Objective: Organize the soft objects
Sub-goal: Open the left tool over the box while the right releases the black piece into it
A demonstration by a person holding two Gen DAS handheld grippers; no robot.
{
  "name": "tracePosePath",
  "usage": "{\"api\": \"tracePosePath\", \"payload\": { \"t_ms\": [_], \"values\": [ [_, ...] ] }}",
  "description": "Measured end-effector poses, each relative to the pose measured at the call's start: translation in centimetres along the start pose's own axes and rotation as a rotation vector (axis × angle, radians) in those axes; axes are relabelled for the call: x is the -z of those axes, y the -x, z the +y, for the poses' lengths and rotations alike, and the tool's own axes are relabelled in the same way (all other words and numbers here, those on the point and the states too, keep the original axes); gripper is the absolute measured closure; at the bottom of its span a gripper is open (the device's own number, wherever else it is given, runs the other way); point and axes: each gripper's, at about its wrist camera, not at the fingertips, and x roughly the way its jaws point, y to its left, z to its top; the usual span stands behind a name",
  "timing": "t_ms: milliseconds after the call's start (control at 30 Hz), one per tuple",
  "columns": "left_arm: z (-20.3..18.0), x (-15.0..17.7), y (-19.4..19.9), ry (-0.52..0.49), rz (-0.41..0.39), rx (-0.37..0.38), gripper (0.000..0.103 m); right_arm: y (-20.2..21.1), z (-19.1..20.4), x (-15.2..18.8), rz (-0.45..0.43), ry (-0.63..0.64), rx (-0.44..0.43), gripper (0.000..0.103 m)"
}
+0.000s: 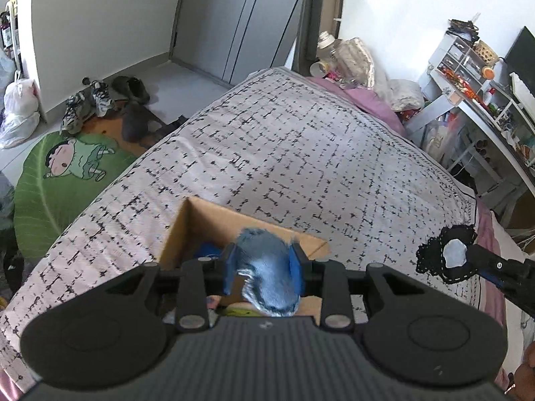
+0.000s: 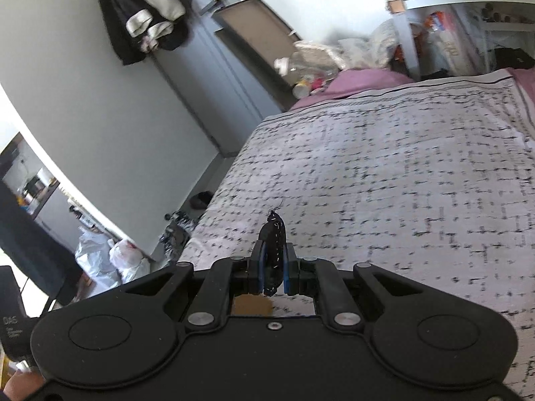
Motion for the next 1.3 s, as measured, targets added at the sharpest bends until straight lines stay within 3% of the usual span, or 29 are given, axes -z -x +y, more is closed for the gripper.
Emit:
{"api": "tracePosePath", "payload": {
  "t_ms": [433, 533, 567, 633, 767, 900, 1033, 1167, 1300],
  "values": [
    [3.0, -0.7, 0.3, 0.068, 0.005, 0.003, 0.063, -3.0, 5.8, 1.8, 0.061, 0.055, -0.094, 0.092],
    [3.3, -0.9, 0.5, 0.066, 0.009, 0.002, 0.061, -3.4, 6.4, 2.0, 0.069, 0.046, -0.134, 0.08],
    [3.4, -1.0, 0.5, 0.064, 0.011, 0.002, 0.061, -3.5, 6.5, 2.0, 0.082, 0.042, -0.133, 0.06],
    [3.4, -1.1, 0.7, 0.057, 0.015, -0.002, 0.06, -3.4, 6.6, 2.2, 0.071, 0.041, -0.117, 0.048],
    [3.1, -1.1, 1.1, 0.042, 0.008, -0.017, 0.05, -2.6, 6.2, 2.1, 0.062, 0.033, -0.1, 0.048],
    [2.6, -0.9, 1.7, 0.034, 0.01, -0.023, 0.047, -1.7, 5.9, 2.2, 0.065, 0.027, -0.089, 0.048],
    [2.0, -0.5, 2.7, 0.02, 0.002, -0.029, 0.032, -0.6, 5.6, 2.4, 0.074, 0.033, -0.07, 0.048],
    [1.1, 0.1, 3.8, 0.002, -0.001, -0.026, 0.027, 1.2, 5.2, 2.5, 0.076, 0.039, -0.058, 0.043],
    [-0.3, 0.6, 5.0, -0.032, 0.001, -0.024, 0.025, 3.1, 5.0, 2.3, 0.069, 0.055, -0.051, 0.031]
  ]
}}
